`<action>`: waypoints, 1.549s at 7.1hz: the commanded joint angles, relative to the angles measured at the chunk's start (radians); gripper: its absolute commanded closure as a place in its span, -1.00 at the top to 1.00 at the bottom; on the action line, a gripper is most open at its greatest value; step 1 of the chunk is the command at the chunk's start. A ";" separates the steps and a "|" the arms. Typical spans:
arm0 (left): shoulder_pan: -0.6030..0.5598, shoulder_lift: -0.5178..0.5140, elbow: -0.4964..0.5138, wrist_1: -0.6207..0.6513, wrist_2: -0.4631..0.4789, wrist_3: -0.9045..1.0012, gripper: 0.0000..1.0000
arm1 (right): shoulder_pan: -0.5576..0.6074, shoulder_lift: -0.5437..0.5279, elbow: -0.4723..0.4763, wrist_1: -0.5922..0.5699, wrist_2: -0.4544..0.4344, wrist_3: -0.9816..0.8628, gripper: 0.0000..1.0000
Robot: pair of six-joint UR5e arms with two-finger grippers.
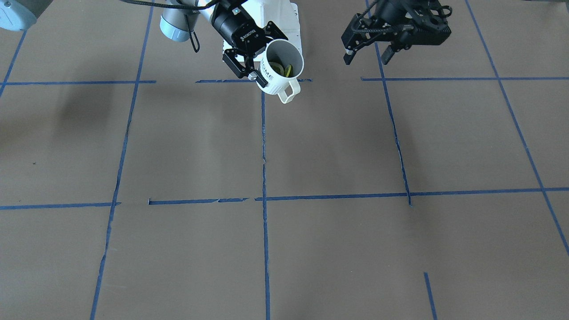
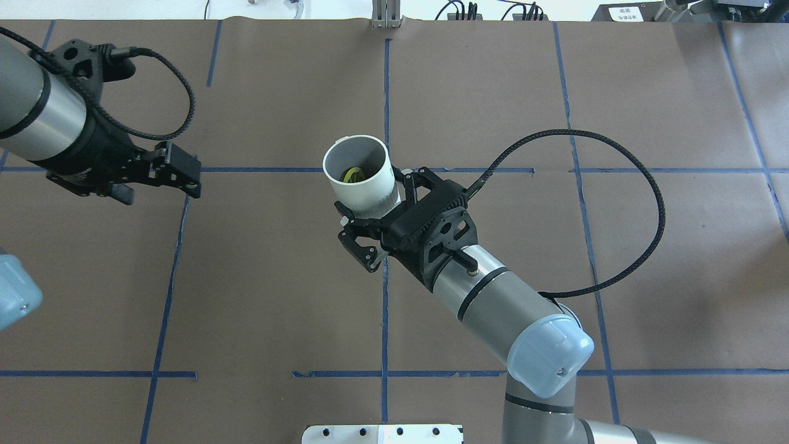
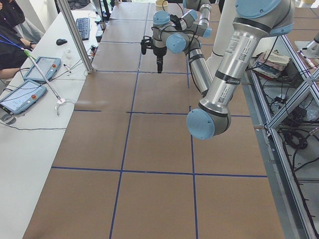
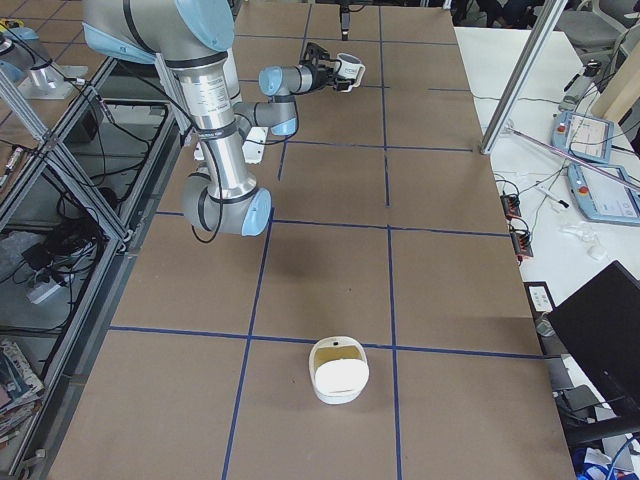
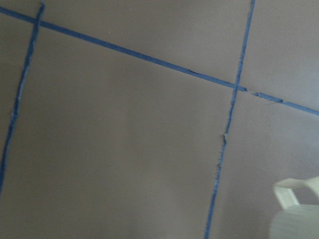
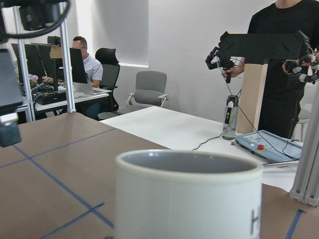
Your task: Left arm hands cup to right arm to dump lemon
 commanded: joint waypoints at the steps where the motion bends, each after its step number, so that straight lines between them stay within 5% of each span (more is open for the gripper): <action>1: -0.128 0.166 0.004 0.007 0.005 0.366 1.00 | 0.118 -0.054 -0.004 -0.064 0.000 0.085 -1.00; 2: -0.191 0.236 0.009 0.002 0.003 0.489 1.00 | 0.193 -0.056 -0.004 -0.136 0.052 0.100 -1.00; 3: -0.237 0.301 0.015 -0.007 0.000 0.554 1.00 | 0.300 -0.084 -0.001 -0.150 0.198 0.143 -1.00; 4: -0.255 0.329 0.015 -0.025 -0.001 0.544 1.00 | 0.395 -0.138 0.010 -0.149 0.332 0.189 -1.00; 6: -0.270 0.341 0.015 -0.058 -0.004 0.454 1.00 | 0.521 -0.253 0.068 -0.144 0.462 0.288 -0.96; 7: -0.269 0.360 0.018 -0.125 -0.006 0.399 1.00 | 0.616 -0.310 0.091 -0.138 0.611 0.307 -0.95; 11: -0.262 0.342 0.022 -0.154 -0.009 0.318 1.00 | 0.668 -0.781 0.137 0.364 0.621 0.476 -0.97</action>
